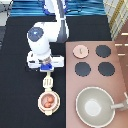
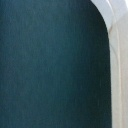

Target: Take the lid off the pot, put the pot on the plate, and use the tool to push the pot to the front of the table.

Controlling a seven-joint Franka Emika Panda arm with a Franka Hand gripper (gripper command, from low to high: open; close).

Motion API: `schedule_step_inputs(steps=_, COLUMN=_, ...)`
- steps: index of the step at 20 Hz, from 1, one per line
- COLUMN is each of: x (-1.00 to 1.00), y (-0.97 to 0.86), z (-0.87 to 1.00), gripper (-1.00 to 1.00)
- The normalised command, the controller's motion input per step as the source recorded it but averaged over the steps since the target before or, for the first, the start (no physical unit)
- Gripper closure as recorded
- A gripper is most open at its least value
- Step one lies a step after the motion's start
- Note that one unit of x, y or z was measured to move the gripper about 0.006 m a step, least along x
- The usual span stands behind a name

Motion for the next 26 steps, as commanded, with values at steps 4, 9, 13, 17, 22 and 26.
schedule_step_inputs(steps=4, x=0.88, y=0.05, z=0.31, gripper=1.00)
schedule_step_inputs(steps=9, x=-0.29, y=0.35, z=0.50, gripper=1.00)
schedule_step_inputs(steps=13, x=-0.83, y=0.51, z=0.45, gripper=1.00)
schedule_step_inputs(steps=17, x=-0.89, y=0.50, z=0.22, gripper=1.00)
schedule_step_inputs(steps=22, x=0.28, y=0.37, z=-0.10, gripper=1.00)
schedule_step_inputs(steps=26, x=0.99, y=-0.14, z=-0.10, gripper=1.00)
